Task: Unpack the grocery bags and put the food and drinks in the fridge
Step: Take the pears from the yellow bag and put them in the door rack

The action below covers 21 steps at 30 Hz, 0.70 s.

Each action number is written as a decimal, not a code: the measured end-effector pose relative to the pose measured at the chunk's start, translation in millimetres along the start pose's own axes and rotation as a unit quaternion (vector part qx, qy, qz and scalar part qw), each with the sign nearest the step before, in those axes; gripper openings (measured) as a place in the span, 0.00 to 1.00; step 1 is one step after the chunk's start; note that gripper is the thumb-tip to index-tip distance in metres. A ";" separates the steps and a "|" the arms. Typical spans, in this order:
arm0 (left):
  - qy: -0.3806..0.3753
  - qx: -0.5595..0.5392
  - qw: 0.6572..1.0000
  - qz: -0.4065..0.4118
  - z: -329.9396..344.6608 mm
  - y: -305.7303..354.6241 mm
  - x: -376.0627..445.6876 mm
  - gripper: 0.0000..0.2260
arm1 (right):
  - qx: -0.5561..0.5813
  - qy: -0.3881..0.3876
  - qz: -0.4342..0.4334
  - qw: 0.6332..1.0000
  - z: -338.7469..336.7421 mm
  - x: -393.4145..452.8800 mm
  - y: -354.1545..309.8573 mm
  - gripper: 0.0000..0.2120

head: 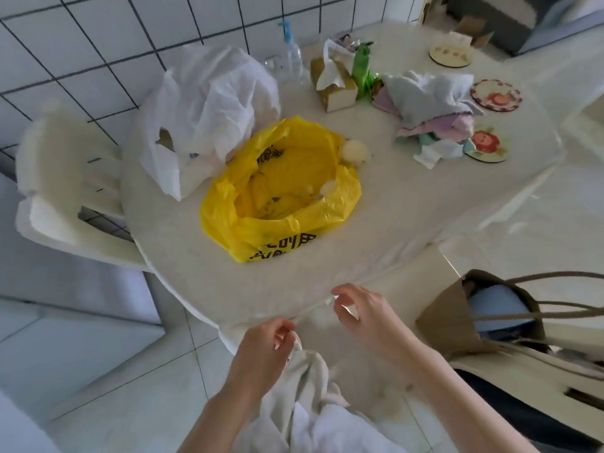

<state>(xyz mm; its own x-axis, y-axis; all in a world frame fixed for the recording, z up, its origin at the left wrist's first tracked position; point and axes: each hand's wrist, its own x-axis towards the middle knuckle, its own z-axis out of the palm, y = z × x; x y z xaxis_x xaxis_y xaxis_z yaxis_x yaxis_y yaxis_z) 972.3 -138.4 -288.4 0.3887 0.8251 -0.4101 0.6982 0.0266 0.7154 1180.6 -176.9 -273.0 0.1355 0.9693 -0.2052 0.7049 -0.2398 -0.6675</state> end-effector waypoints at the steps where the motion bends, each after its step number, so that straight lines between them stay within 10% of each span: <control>1: 0.003 0.003 1.000 0.001 -2.4 0.2 7.9 0.07 | 0.001 -0.005 -0.007 1.000 0.0 9.3 -1.5 0.11; 21: 0.099 0.065 0.992 0.042 -85.7 42.5 196.1 0.09 | -0.027 -0.074 -0.050 0.996 -35.1 193.4 -23.3 0.14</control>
<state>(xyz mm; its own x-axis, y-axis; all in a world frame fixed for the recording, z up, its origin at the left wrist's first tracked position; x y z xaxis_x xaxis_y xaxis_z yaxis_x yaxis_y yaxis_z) 1026.7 72.9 -290.0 0.3323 0.9161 -0.2243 0.7453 -0.1093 0.6577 1214.7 18.1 -272.0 -0.0384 0.9684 -0.2466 0.7471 -0.1361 -0.6507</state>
